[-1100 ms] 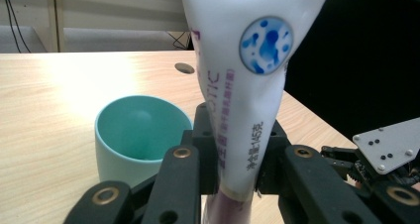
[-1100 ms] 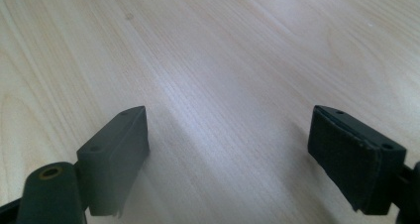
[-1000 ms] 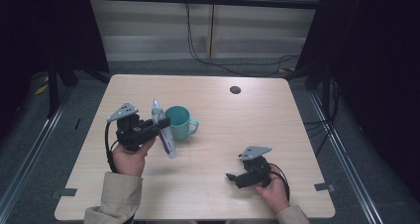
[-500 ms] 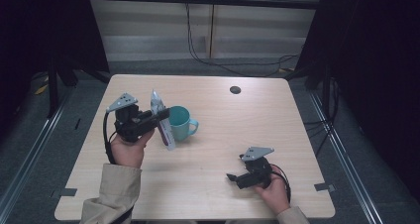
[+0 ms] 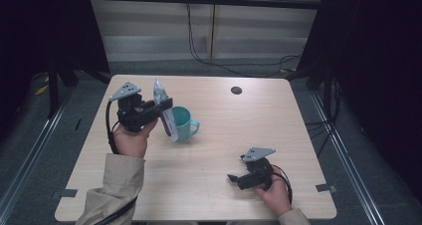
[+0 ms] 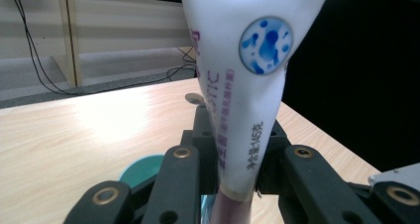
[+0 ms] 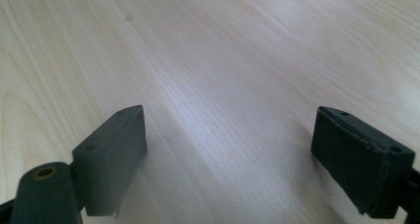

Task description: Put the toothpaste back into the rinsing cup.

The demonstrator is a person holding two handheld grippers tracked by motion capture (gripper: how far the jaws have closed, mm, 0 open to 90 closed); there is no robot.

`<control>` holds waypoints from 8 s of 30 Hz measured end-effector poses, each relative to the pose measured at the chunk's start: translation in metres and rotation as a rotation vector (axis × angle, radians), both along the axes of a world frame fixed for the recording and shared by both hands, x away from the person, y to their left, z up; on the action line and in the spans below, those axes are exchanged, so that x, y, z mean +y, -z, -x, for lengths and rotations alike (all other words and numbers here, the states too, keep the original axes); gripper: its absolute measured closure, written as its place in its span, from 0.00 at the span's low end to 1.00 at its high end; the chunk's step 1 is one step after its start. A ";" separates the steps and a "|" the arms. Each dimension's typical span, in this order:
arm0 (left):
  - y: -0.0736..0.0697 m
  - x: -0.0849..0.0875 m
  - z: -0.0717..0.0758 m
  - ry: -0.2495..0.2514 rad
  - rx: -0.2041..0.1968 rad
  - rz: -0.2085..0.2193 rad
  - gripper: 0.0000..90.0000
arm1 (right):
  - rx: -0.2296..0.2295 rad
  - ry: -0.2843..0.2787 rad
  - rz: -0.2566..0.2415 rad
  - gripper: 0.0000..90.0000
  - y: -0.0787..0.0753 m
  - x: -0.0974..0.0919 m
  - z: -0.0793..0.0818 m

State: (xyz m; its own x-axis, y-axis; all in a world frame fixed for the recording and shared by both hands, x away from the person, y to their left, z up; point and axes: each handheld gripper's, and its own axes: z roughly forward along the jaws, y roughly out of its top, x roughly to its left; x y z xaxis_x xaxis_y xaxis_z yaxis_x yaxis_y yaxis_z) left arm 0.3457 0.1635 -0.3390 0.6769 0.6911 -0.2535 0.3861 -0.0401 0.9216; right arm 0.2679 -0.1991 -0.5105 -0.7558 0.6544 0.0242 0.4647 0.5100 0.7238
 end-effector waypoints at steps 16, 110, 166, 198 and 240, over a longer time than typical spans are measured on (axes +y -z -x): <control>-0.010 -0.010 -0.021 -0.019 -0.009 -0.001 0.85 | -0.001 -0.001 0.000 0.15 0.000 0.000 0.000; 0.061 -0.040 -0.061 -0.117 0.003 -0.092 0.85 | -0.003 0.000 0.000 0.15 0.000 0.000 0.000; 0.090 -0.037 -0.041 -0.106 -0.004 -0.112 0.83 | -0.001 0.000 -0.001 0.15 0.000 0.000 0.000; 0.089 -0.024 -0.027 -0.114 -0.005 -0.097 0.70 | -0.001 0.000 -0.001 0.15 0.000 0.000 0.000; 0.086 0.000 -0.004 -0.093 -0.035 -0.124 0.17 | -0.001 0.000 -0.001 0.15 0.000 0.000 0.000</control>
State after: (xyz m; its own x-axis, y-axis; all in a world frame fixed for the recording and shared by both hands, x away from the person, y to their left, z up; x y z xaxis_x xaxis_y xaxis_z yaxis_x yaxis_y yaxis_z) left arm 0.3494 0.1636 -0.4246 0.6156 0.7755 -0.1404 0.3616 -0.1196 0.9246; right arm 0.2681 -0.1993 -0.5105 -0.7559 0.6543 0.0242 0.4639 0.5091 0.7250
